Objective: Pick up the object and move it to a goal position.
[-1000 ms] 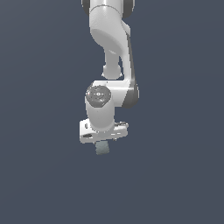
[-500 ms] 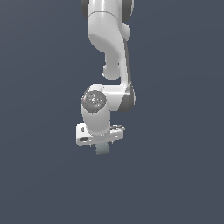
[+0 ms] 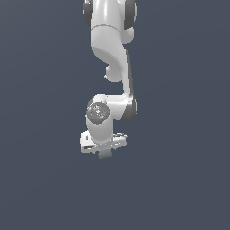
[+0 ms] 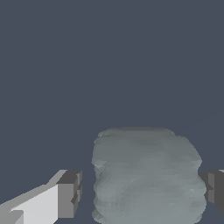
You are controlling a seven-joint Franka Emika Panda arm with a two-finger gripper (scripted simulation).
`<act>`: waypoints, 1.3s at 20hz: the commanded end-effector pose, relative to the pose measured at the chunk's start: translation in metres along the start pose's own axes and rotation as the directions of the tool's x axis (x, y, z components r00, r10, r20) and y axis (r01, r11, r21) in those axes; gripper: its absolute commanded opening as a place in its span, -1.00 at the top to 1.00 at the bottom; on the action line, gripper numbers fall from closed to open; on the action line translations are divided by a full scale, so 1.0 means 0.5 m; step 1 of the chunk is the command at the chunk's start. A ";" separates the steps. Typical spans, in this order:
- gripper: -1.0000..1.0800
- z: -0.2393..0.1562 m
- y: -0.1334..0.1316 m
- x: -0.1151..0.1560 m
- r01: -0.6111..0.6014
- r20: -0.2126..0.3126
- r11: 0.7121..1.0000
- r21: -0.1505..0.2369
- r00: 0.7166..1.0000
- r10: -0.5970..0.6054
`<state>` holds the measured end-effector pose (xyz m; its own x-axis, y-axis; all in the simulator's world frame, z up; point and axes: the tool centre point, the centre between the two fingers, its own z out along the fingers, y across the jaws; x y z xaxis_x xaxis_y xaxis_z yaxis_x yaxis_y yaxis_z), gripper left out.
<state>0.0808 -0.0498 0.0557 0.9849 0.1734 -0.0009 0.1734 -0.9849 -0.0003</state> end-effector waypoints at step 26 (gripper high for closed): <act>1.00 -0.017 -0.024 -0.002 0.000 -0.001 1.000 0.000 1.000 0.000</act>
<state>0.0786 -0.0419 0.0579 0.9849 0.1730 -0.0014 0.1730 -0.9849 -0.0002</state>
